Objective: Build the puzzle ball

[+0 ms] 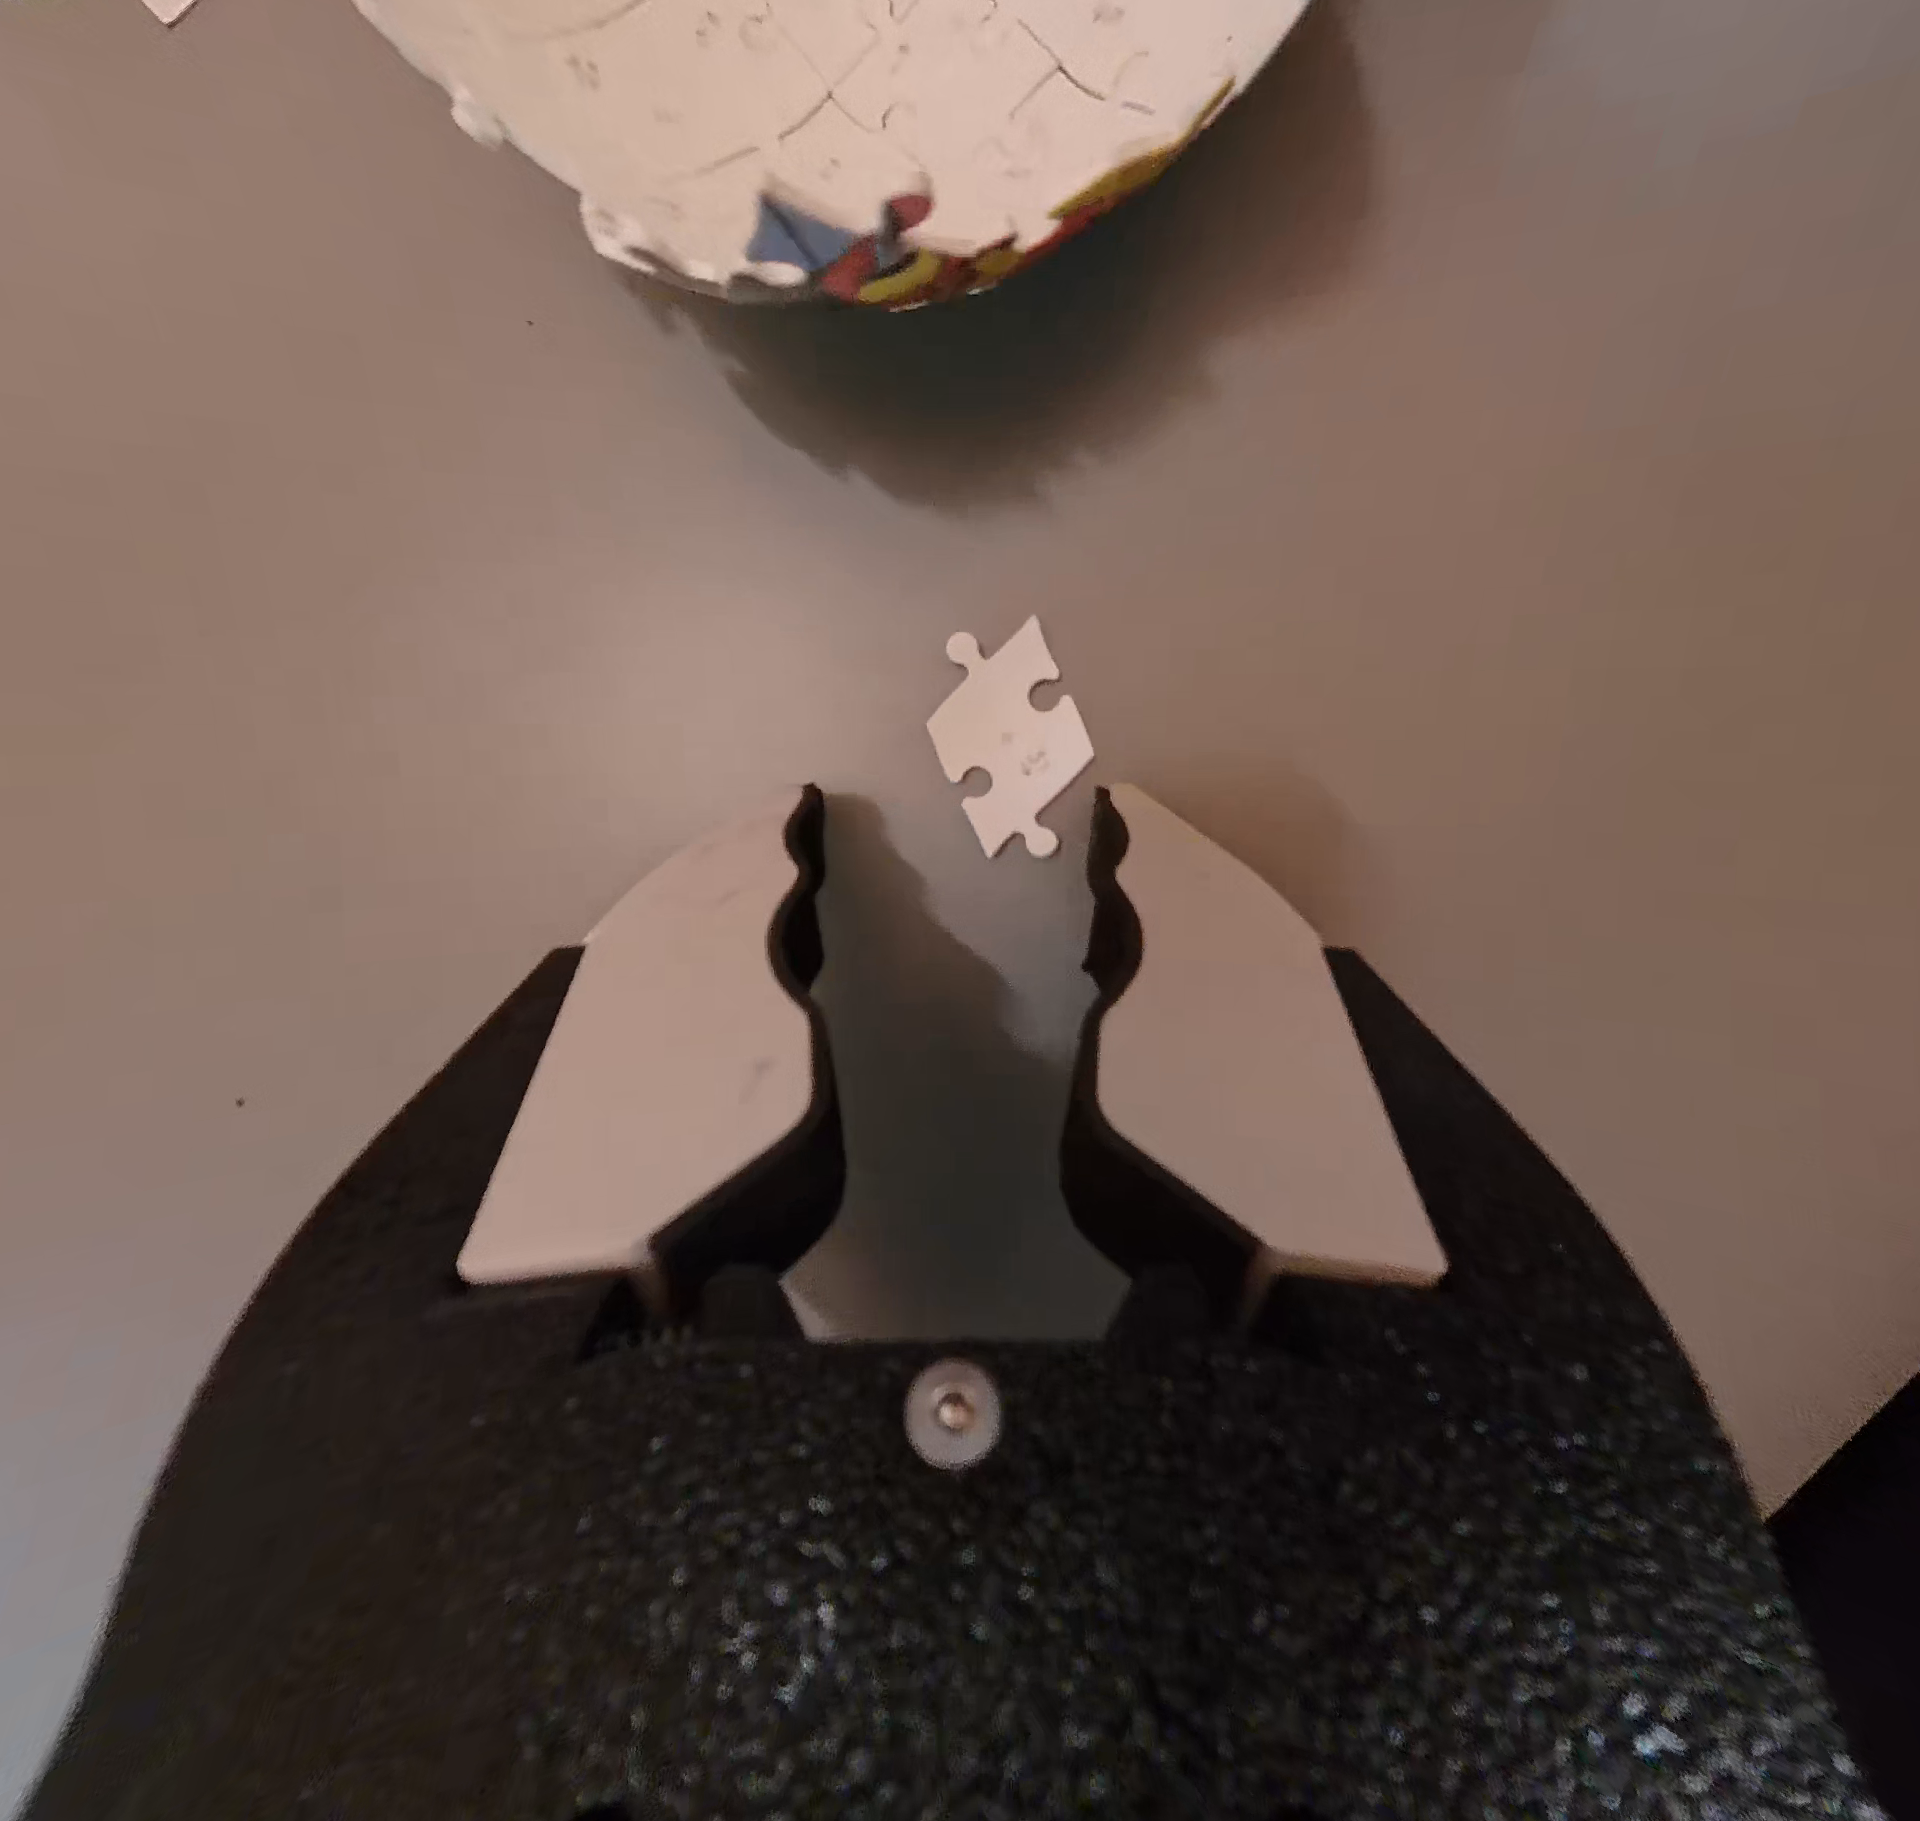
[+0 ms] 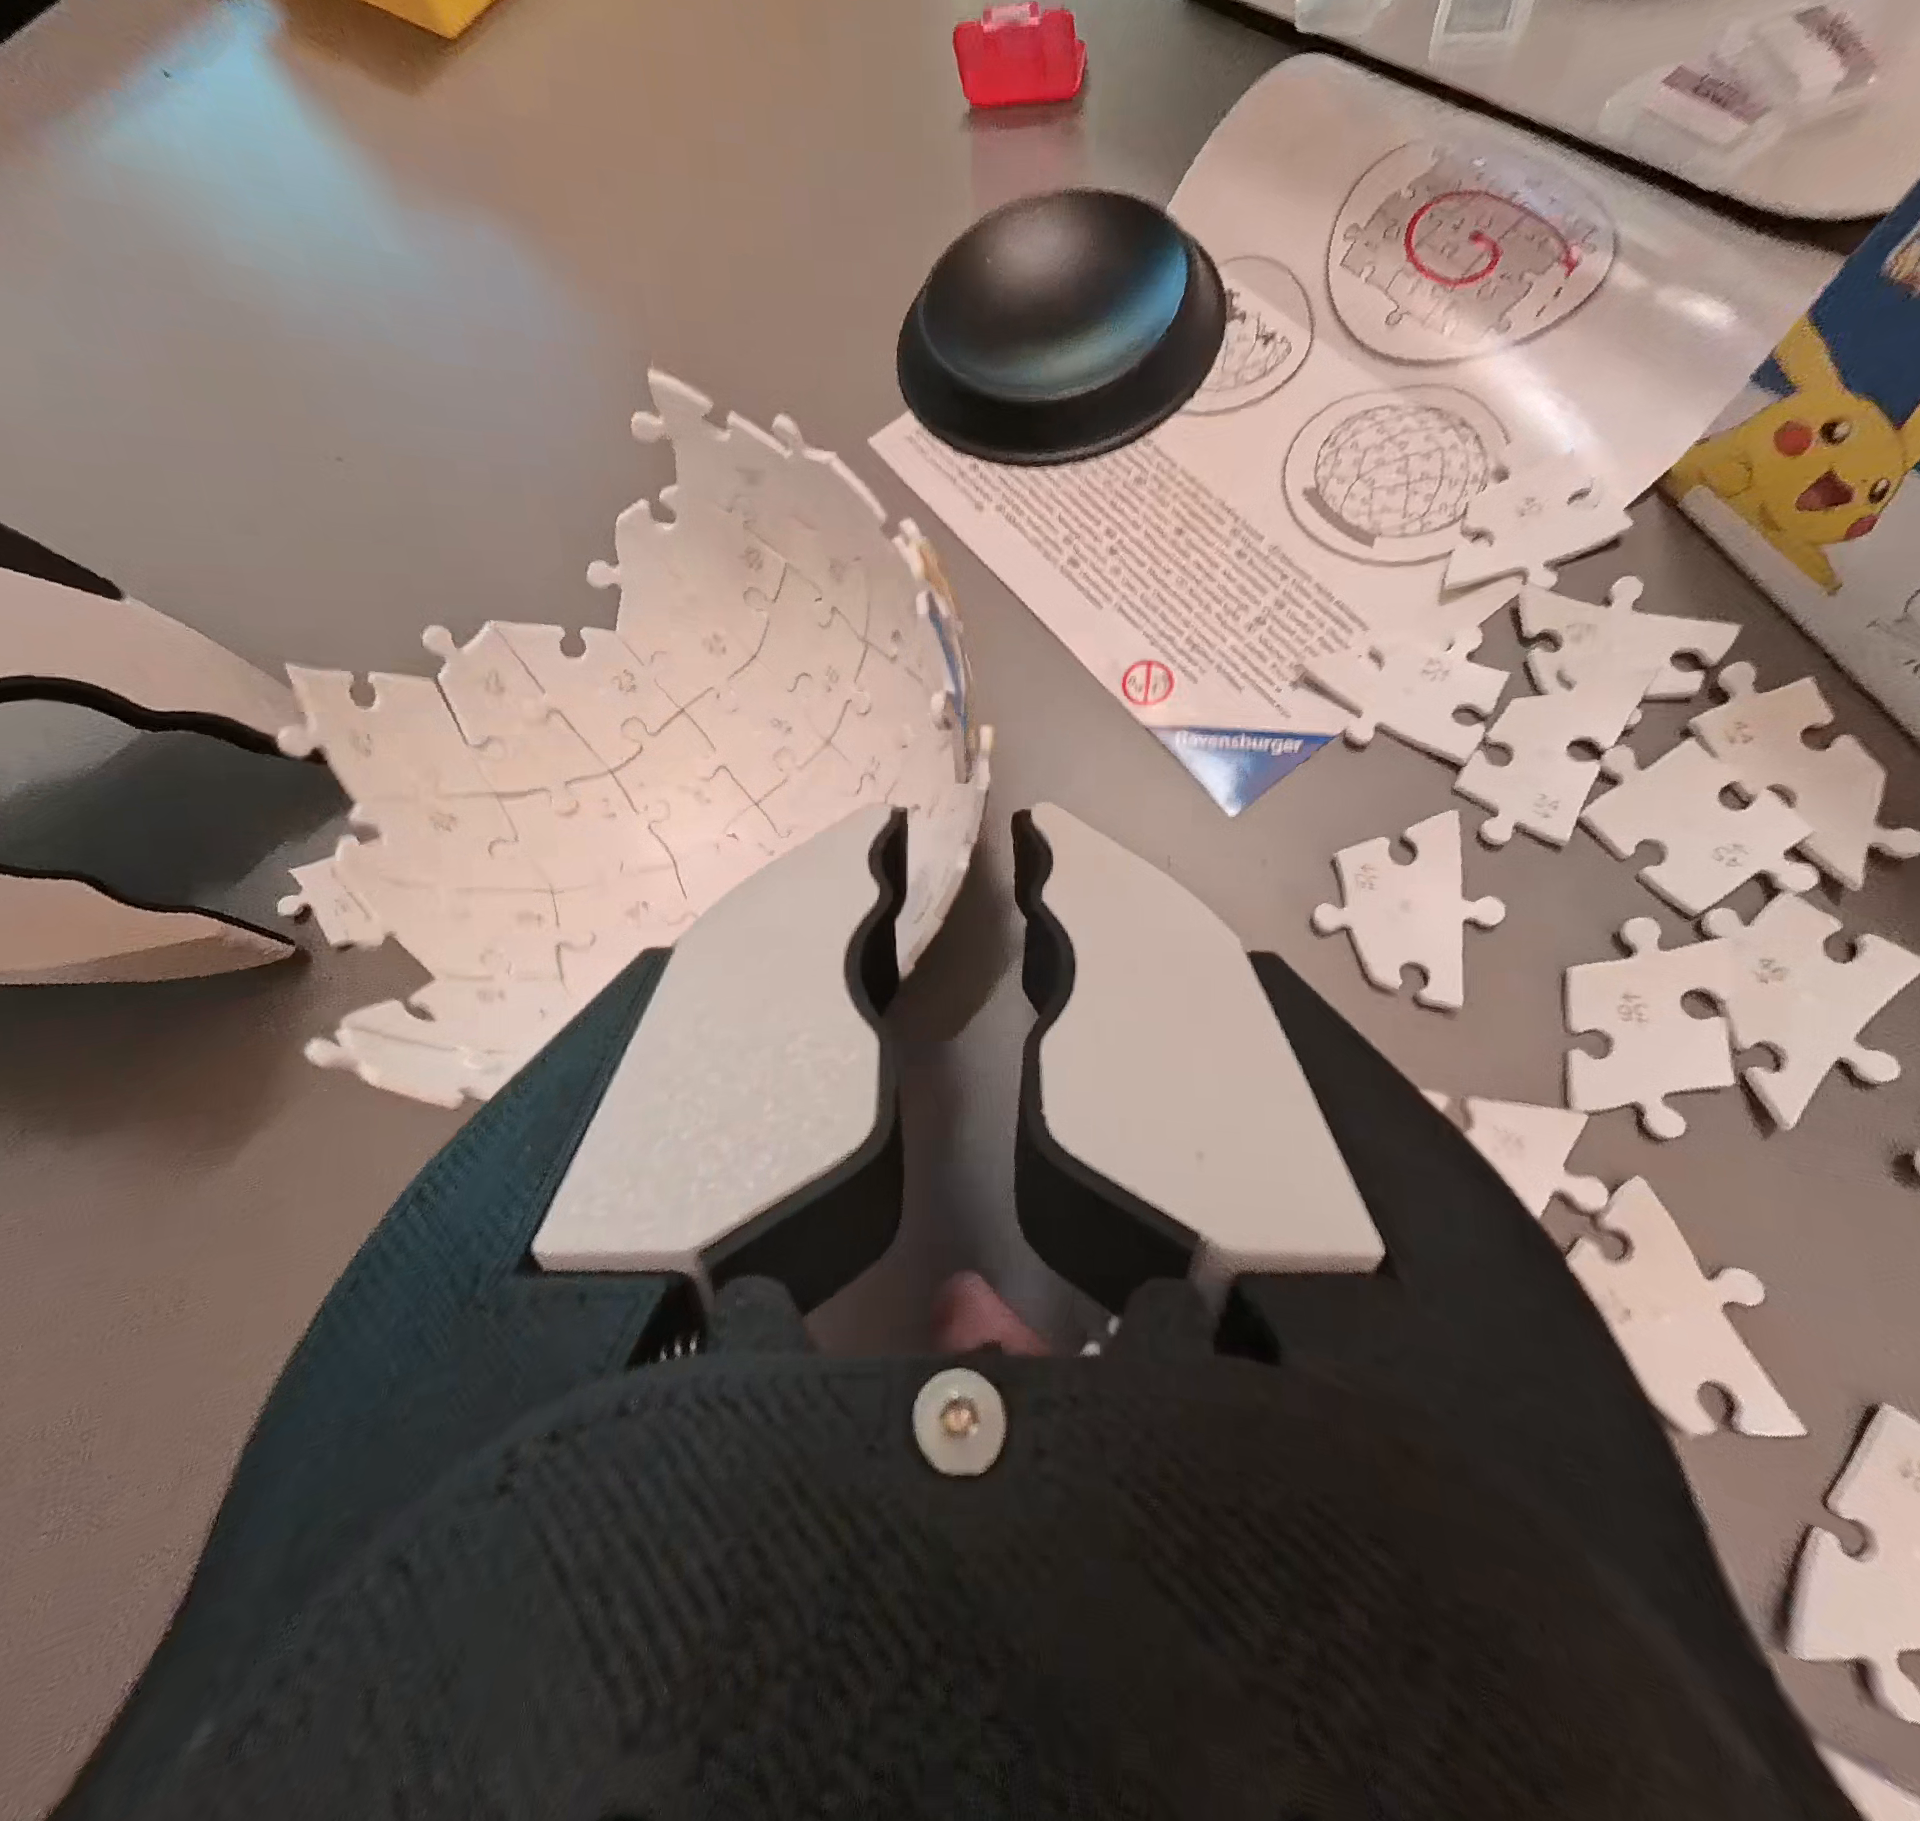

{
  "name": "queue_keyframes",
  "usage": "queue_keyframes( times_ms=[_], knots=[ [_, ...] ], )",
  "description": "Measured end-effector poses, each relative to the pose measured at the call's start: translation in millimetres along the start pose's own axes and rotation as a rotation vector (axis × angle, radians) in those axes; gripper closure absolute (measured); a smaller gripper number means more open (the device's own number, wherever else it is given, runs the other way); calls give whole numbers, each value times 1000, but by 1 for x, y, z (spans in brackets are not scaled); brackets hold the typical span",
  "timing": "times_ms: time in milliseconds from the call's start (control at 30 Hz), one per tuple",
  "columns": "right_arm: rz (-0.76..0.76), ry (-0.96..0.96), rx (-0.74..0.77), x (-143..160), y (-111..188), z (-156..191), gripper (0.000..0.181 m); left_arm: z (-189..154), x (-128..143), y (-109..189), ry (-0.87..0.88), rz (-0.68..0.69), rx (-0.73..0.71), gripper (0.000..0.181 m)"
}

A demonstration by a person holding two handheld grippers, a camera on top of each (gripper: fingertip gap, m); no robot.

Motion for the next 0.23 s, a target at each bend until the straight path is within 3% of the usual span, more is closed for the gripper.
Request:
queue_keyframes(
  times_ms=[167, 233],
  knots=[
    [55, 127, 20, -12, -17, -6, 152, 8, -3, -3, 31, -40, 25, 136],
    [105, 183, 14, -11, -26, -6, 161, 13, -6, -1, 46, -67, 29, 137]
  ],
)
Point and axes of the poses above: each gripper's, where its closed fingertips meet, y back along the fingers, x out of its underside, z = x × y across the jaws, the point moved 1 cm from there along y, back along the fingers, and after that the axes turned 4 degrees about -x, right-handed, at the moved point
